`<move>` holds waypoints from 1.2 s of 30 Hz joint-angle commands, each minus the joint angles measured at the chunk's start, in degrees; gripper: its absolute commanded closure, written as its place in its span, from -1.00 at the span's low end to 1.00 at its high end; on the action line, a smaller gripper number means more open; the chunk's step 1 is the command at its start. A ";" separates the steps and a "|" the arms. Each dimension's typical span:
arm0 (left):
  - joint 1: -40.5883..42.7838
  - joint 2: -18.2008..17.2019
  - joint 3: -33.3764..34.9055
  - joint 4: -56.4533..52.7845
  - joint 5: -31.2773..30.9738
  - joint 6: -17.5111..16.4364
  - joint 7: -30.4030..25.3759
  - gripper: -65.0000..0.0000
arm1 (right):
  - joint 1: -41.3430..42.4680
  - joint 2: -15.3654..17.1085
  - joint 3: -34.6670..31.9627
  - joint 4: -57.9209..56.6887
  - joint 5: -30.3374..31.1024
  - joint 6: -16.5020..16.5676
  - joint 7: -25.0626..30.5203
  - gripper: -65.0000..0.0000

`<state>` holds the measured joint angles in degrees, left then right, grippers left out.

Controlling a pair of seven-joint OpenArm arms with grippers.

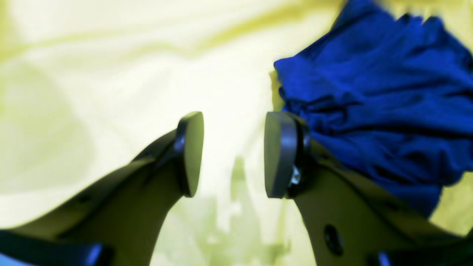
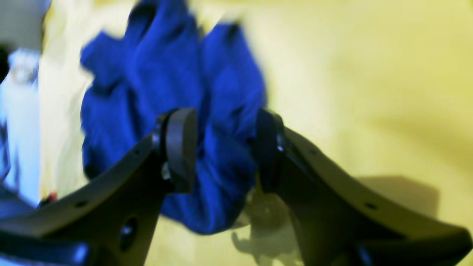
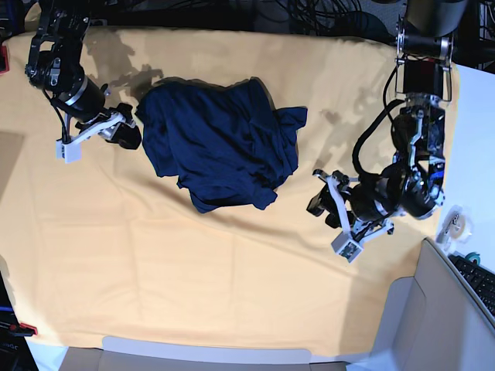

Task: Fold the T-shirt properly
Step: 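Grasp the shirt's sides with both grippers and tug them outward, then press both grippers onto the shirt pile to flatten it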

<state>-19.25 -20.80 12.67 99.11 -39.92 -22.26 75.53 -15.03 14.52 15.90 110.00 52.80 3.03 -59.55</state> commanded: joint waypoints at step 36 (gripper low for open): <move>19.73 11.17 8.92 -0.34 -0.03 0.42 -11.22 1.00 | 7.33 -14.74 -13.48 0.03 -26.64 0.80 4.65 1.00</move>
<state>1.04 -10.09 21.54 97.84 -39.03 -21.43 65.25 -8.34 -0.23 2.42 109.38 25.67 3.51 -55.83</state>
